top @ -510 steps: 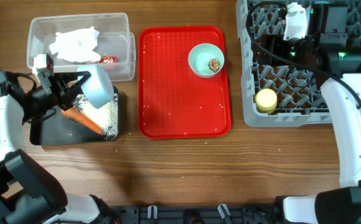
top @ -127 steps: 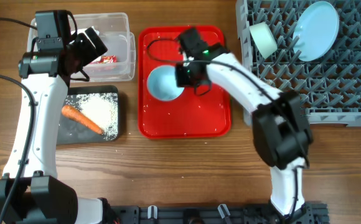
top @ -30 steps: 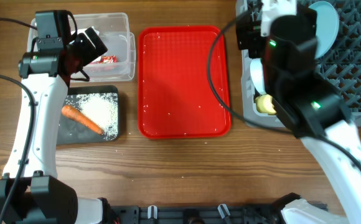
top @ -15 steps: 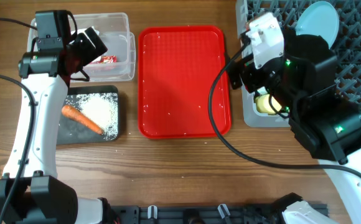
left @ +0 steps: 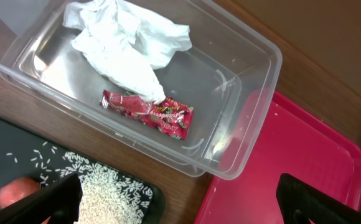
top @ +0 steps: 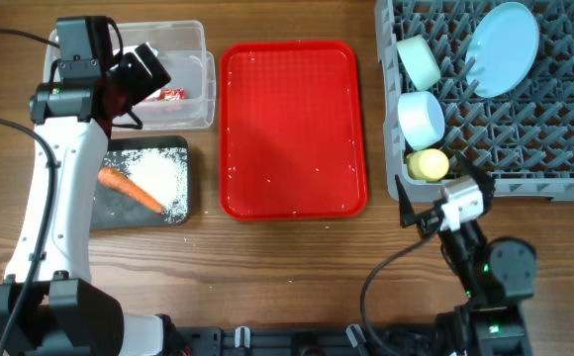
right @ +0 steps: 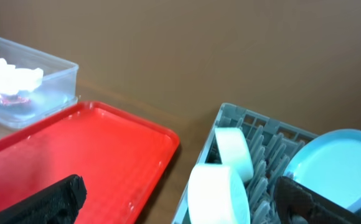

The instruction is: Sort waste into correct bins and load items into the dishwasher rack

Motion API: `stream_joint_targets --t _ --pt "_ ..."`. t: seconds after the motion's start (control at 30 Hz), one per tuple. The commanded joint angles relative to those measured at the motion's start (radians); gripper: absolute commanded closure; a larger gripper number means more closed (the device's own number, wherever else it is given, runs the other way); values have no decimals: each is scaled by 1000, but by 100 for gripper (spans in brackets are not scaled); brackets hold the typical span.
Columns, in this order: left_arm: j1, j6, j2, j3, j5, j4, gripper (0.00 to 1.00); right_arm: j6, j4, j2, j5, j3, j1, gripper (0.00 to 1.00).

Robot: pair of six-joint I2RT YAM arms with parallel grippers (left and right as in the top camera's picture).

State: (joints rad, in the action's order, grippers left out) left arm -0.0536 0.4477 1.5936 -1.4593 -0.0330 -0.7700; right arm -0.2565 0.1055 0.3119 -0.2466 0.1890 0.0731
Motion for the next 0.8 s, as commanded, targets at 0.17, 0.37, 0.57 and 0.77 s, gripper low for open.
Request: stream_joint_targets --t 0.17,0.37,0.57,0.77 --pt "-4 6 6 1 -13 0 0 -5 5 -269 2 -184 -5 0" --pt "-4 6 6 1 -13 0 0 -4 -84 -309 2 -184 -5 0" --pt "-4 5 6 1 -13 0 0 -5 -84 -308 2 -184 -5 0" --pt "-4 6 6 1 -13 0 0 -5 -84 -308 2 -184 -5 0"
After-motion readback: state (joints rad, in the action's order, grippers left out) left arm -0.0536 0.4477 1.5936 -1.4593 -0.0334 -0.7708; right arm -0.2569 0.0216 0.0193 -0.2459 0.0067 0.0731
